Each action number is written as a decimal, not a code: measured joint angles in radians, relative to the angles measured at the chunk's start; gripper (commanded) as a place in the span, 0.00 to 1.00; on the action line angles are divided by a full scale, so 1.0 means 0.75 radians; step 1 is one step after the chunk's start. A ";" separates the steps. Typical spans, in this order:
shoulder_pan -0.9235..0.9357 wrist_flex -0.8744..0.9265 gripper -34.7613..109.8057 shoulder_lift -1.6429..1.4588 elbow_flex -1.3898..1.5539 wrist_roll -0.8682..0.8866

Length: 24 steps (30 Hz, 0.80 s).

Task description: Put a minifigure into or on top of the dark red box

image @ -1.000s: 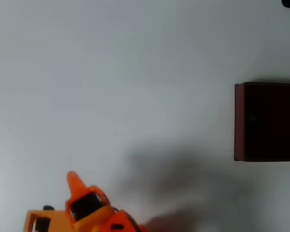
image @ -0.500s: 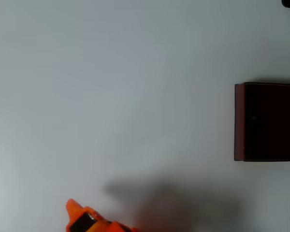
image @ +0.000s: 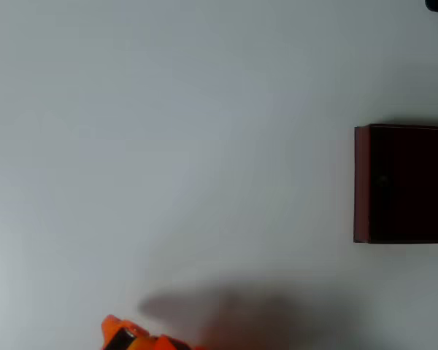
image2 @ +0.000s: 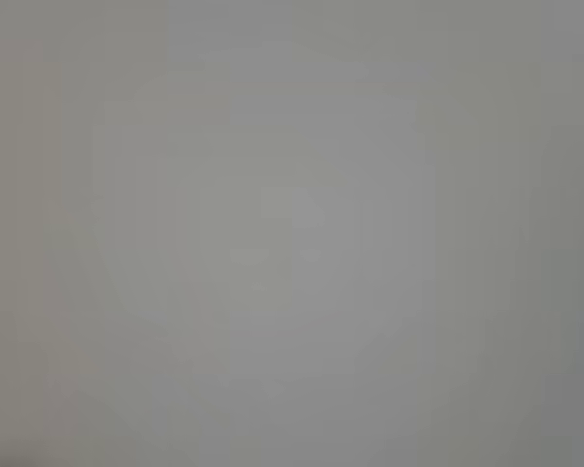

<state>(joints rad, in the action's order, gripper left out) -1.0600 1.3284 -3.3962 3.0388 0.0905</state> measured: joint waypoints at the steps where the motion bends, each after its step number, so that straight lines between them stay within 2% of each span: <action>1: -0.020 0.000 0.25 0.000 0.000 -0.020; 3: -0.065 0.000 0.27 0.000 0.000 -0.047; 6: -0.098 0.004 0.25 0.000 0.000 -0.074; 24: -0.092 0.004 0.24 0.000 0.000 -0.070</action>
<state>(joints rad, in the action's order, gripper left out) -1.1290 1.3315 -3.3962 3.0388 0.0383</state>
